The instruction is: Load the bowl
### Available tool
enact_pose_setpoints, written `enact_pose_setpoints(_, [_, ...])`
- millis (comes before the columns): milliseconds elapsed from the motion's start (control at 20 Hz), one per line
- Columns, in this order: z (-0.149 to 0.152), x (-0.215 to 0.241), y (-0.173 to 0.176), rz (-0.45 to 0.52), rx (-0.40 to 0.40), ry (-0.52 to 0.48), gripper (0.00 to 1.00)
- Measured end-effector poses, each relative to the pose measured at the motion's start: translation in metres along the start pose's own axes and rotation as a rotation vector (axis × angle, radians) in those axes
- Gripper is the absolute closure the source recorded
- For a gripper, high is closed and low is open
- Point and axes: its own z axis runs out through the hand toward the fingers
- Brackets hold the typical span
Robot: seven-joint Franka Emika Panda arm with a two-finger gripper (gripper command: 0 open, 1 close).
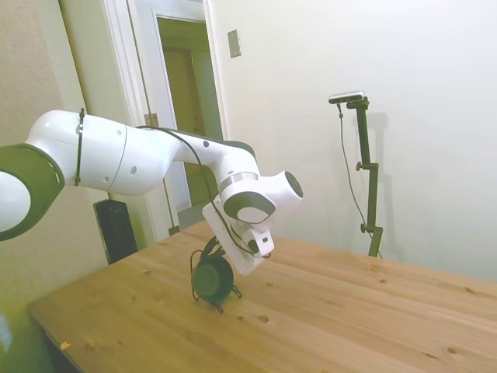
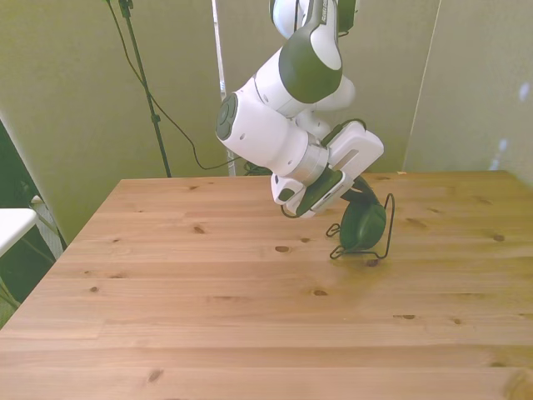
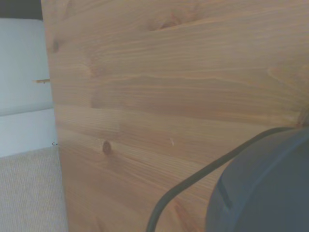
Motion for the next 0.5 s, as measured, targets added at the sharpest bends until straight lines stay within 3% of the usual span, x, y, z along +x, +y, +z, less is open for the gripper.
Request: enact_pose_setpoints(500, [-0.0045,-0.002,-0.0014,0.051,-0.033,0.031,0.0])
